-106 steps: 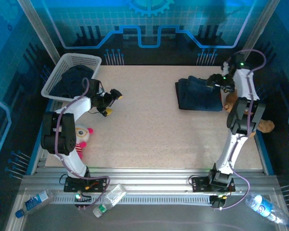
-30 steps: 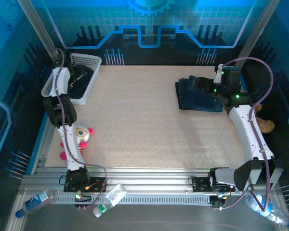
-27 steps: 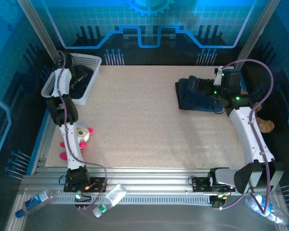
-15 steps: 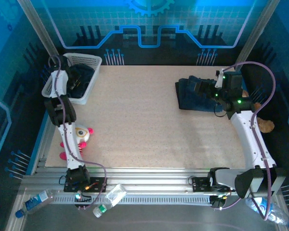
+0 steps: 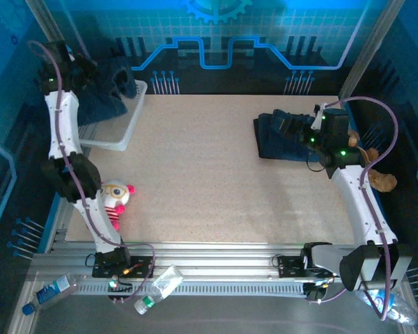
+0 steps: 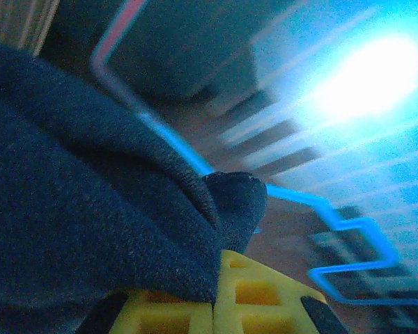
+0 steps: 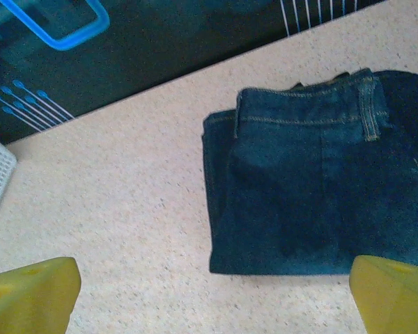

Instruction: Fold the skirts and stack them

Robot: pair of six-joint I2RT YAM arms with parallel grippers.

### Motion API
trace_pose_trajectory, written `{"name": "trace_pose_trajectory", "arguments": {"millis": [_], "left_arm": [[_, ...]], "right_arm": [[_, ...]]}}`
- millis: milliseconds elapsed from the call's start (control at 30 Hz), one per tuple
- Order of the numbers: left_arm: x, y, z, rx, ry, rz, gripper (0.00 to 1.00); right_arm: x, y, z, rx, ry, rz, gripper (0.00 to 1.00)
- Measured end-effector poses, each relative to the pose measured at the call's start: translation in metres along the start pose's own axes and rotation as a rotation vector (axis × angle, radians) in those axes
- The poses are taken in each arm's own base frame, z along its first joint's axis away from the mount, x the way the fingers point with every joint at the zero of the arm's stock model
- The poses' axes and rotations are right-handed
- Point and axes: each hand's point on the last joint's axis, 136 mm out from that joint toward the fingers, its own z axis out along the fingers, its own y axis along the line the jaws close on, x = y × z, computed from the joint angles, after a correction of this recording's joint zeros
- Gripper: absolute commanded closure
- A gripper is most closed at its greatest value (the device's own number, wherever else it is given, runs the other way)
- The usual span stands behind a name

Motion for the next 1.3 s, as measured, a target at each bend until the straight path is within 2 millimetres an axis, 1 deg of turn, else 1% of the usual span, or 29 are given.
{"name": "trace_pose_trajectory", "arguments": {"millis": [67,133,200,267,333,400,433,467,500,533,600,667,700,767,800,833,867,900,933,967,1000,1033,1167,1200,1233,1267,1300], "left_arm": [[-0.017,-0.04,-0.032,0.084,-0.063,0.051,1.0],[-0.025,-0.076,-0.06,0.164,-0.107,0.096,1.0],[-0.025,-0.11,-0.086,0.238,-0.131,0.141,1.0],[-0.014,-0.141,-0.109,0.307,-0.134,0.189,1.0],[0.004,-0.171,-0.129,0.372,-0.12,0.239,1.0],[0.029,-0.196,-0.143,0.433,-0.087,0.286,1.0],[0.045,-0.207,-0.15,0.462,-0.06,0.31,1.0],[0.064,-0.215,-0.153,0.486,-0.025,0.333,1.0],[0.081,-0.219,-0.155,0.499,0.009,0.347,1.0],[0.104,-0.22,-0.155,0.51,0.053,0.365,1.0],[0.155,-0.213,-0.148,0.514,0.157,0.387,1.0],[0.218,-0.194,-0.129,0.491,0.295,0.412,0.86],[0.247,-0.185,-0.12,0.475,0.362,0.428,0.75],[0.321,-0.158,-0.096,0.412,0.542,0.49,0.27],[0.353,-0.146,-0.086,0.374,0.616,0.527,0.15],[0.379,-0.134,-0.078,0.334,0.674,0.563,0.05],[0.405,-0.121,-0.073,0.297,0.735,0.59,0.01],[0.421,-0.11,-0.073,0.274,0.776,0.606,0.01],[0.433,-0.094,-0.075,0.241,0.819,0.614,0.01],[0.436,-0.082,-0.076,0.215,0.839,0.612,0.01],[0.434,-0.073,-0.078,0.196,0.843,0.602,0.01],[0.427,-0.063,-0.079,0.173,0.837,0.58,0.01],[0.382,-0.033,-0.085,0.074,0.741,0.453,0.01],[0.374,-0.027,-0.086,0.052,0.723,0.413,0.01],[0.367,-0.018,-0.086,0.025,0.704,0.359,0.01],[0.365,-0.008,-0.085,-0.005,0.698,0.305,0.01],[0.367,0.003,-0.083,-0.032,0.7,0.256,0.01]], "right_arm": [[-0.004,0.006,0.0,-0.029,-0.015,0.009,0.0],[-0.007,0.009,0.002,-0.05,-0.022,0.016,0.0],[-0.007,0.012,0.005,-0.066,-0.019,0.024,0.0],[-0.007,0.015,0.008,-0.083,-0.012,0.032,0.0],[-0.006,0.017,0.012,-0.104,-0.011,0.037,0.0],[-0.003,0.019,0.014,-0.12,-0.002,0.038,0.0],[-0.001,0.02,0.016,-0.129,0.005,0.039,0.0],[0.0,0.021,0.017,-0.135,0.01,0.039,0.0],[0.002,0.021,0.019,-0.143,0.015,0.038,0.0],[0.003,0.022,0.02,-0.152,0.019,0.037,0.0],[0.006,0.023,0.023,-0.165,0.027,0.034,0.0],[0.009,0.024,0.025,-0.174,0.037,0.03,0.0],[0.01,0.024,0.027,-0.177,0.042,0.027,0.01],[0.014,0.025,0.031,-0.188,0.057,0.015,0.01],[0.016,0.025,0.034,-0.195,0.068,0.006,0.02],[0.019,0.026,0.036,-0.204,0.082,-0.008,0.02],[0.023,0.027,0.04,-0.214,0.099,-0.029,0.02],[0.028,0.029,0.043,-0.223,0.116,-0.054,0.02],[0.034,0.031,0.047,-0.232,0.141,-0.087,0.02],[0.04,0.035,0.051,-0.241,0.166,-0.125,0.02],[0.046,0.039,0.055,-0.249,0.188,-0.162,0.02],[0.053,0.044,0.059,-0.259,0.214,-0.206,0.0],[0.091,0.065,0.075,-0.32,0.322,-0.416,0.0],[0.1,0.069,0.078,-0.334,0.342,-0.466,0.0],[0.113,0.075,0.08,-0.356,0.368,-0.539,0.0],[0.124,0.08,0.081,-0.373,0.385,-0.605,0.01],[0.135,0.086,0.082,-0.391,0.397,-0.673,0.01]]}}
